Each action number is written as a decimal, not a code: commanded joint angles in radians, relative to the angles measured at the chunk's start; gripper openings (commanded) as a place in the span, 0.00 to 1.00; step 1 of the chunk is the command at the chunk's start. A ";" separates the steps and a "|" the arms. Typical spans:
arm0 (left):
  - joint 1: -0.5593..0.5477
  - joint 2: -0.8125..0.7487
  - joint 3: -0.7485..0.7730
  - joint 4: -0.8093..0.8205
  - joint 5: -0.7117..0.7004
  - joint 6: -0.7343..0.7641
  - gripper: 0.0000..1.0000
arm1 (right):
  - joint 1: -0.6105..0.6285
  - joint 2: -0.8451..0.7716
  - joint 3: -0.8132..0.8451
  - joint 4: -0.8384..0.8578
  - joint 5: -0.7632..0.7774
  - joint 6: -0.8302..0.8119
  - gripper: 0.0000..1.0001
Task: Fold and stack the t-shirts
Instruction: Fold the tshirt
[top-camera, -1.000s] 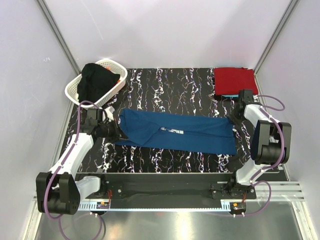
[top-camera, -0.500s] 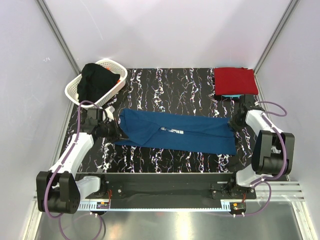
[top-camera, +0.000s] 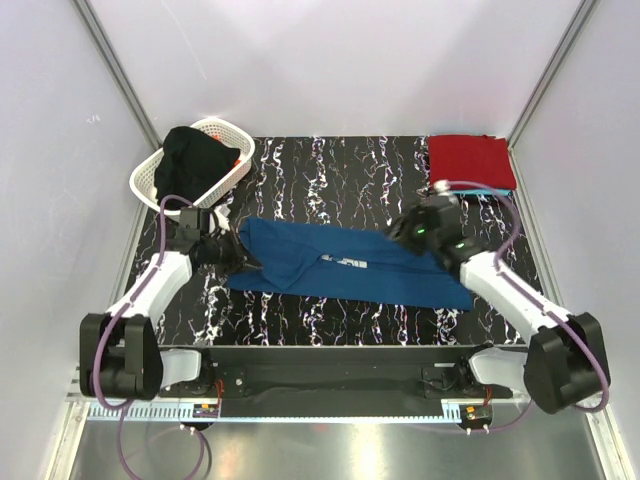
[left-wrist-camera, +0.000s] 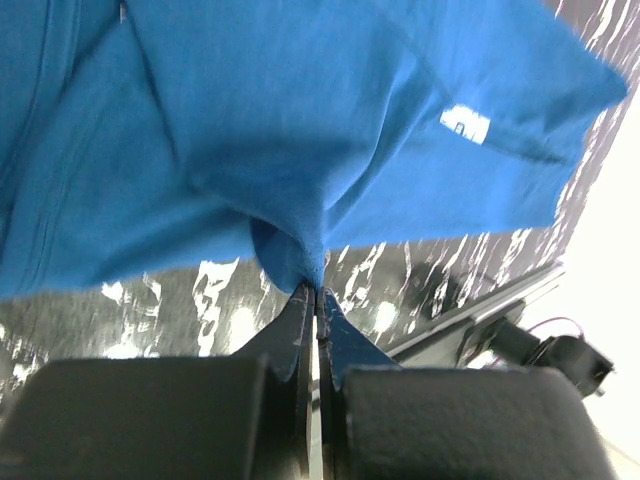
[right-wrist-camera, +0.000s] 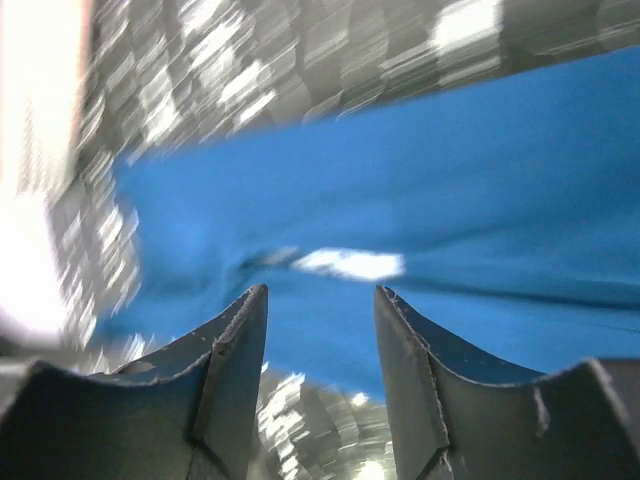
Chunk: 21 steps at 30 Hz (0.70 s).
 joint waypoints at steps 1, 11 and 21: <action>0.006 0.077 0.075 0.122 0.033 -0.078 0.00 | 0.166 0.064 -0.079 0.301 -0.023 0.102 0.54; 0.029 0.220 0.187 0.183 0.027 -0.123 0.00 | 0.534 0.460 0.098 0.438 0.129 0.319 0.56; 0.037 0.305 0.223 0.211 0.030 -0.123 0.00 | 0.689 0.627 0.236 0.446 0.269 0.586 0.39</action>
